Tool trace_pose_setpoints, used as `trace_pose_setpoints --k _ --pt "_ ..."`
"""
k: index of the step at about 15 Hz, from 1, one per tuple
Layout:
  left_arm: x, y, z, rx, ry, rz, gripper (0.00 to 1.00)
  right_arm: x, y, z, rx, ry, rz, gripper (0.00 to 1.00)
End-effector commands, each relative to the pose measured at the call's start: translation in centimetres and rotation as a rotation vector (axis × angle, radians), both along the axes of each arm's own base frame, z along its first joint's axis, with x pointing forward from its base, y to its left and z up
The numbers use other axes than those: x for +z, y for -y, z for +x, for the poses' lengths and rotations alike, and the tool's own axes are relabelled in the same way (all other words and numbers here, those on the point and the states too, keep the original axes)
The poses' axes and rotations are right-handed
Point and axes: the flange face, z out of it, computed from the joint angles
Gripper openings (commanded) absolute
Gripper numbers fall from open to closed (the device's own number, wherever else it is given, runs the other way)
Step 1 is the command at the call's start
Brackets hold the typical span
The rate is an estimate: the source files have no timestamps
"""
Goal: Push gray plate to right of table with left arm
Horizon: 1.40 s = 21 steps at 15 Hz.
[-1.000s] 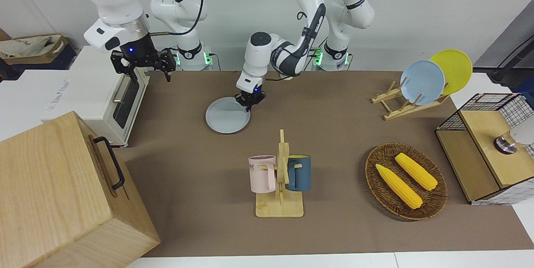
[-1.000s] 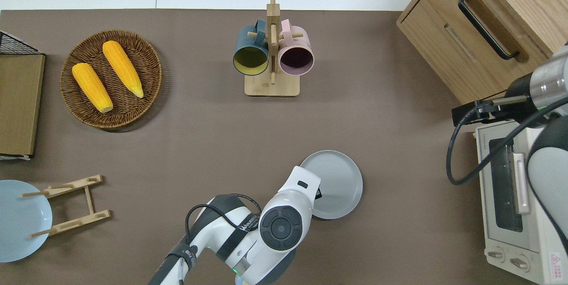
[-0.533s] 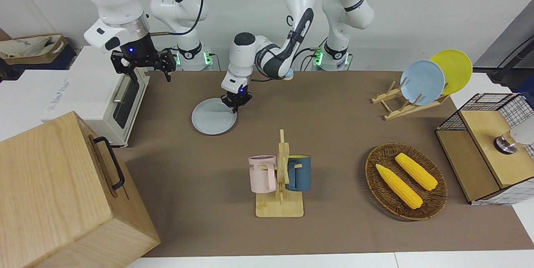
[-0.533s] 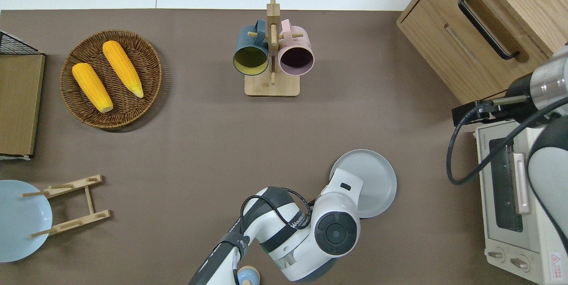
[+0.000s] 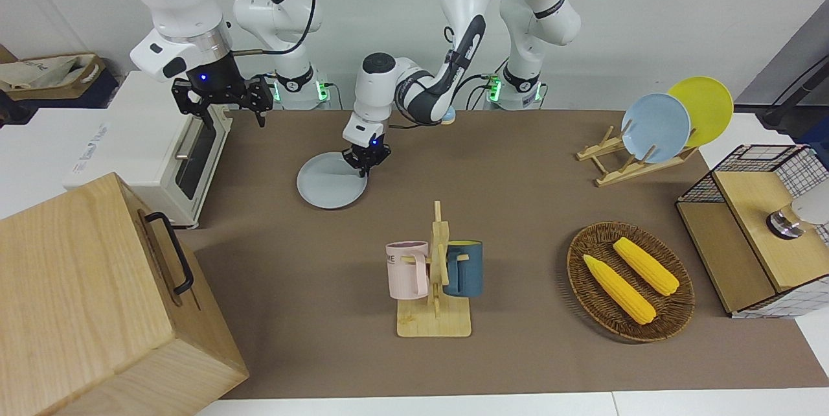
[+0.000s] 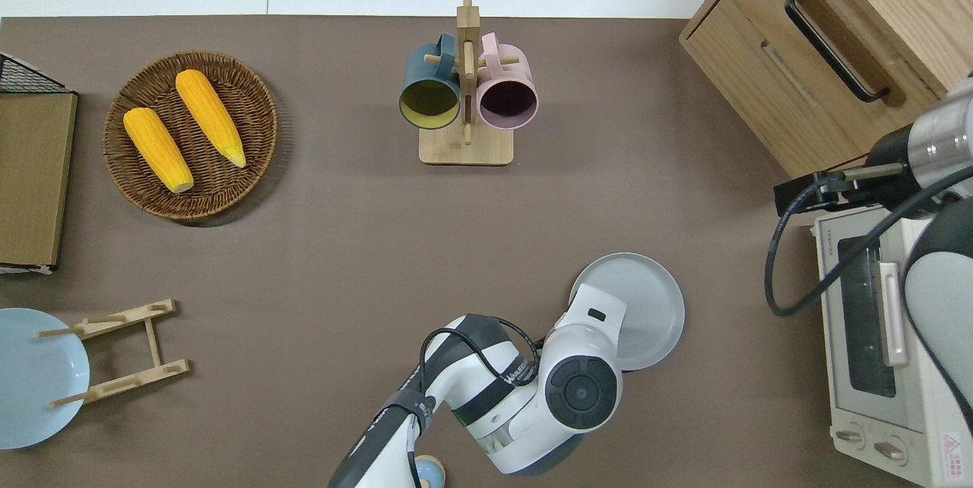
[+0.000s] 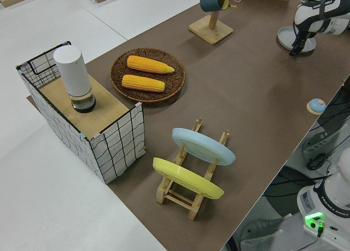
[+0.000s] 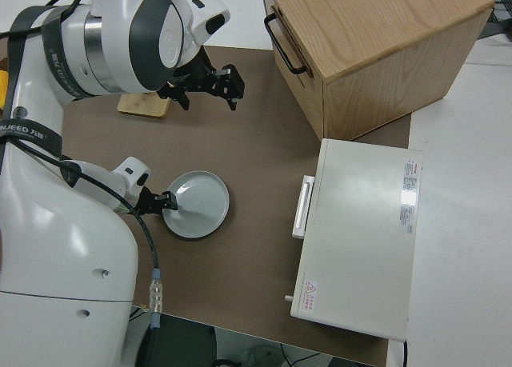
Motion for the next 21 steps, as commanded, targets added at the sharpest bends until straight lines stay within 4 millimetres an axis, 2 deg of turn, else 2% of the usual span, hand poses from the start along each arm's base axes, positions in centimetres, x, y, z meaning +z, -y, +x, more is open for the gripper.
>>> trace_pose_setpoints --k 1,4,6,10,16,21 --pt "-0.3 0.2 0.3 0.008 0.002 0.027 0.99 0.3 0.0 -0.3 -0.004 -0.004 0.006 0.983" --pt "0.0 -0.1 0.4 0.003 -0.001 0.039 0.99 0.3 0.0 -0.3 -0.004 -0.004 0.006 0.983" --pt "1.0 -0.3 0.5 -0.002 0.005 0.039 0.99 0.3 0.0 -0.3 -0.004 -0.004 0.006 0.983" --pt "2.5 -2.9 2.0 -0.058 -0.005 0.082 0.99 0.3 0.0 -0.3 -0.004 -0.004 0.006 0.983" --pt "6.1 -10.9 3.9 -0.145 -0.054 0.098 0.99 0.3 0.0 -0.3 -0.004 -0.004 0.006 0.983" --pt "10.7 -19.9 7.4 -0.226 -0.147 0.129 0.99 0.3 0.0 -0.3 -0.004 -0.004 0.006 0.983"
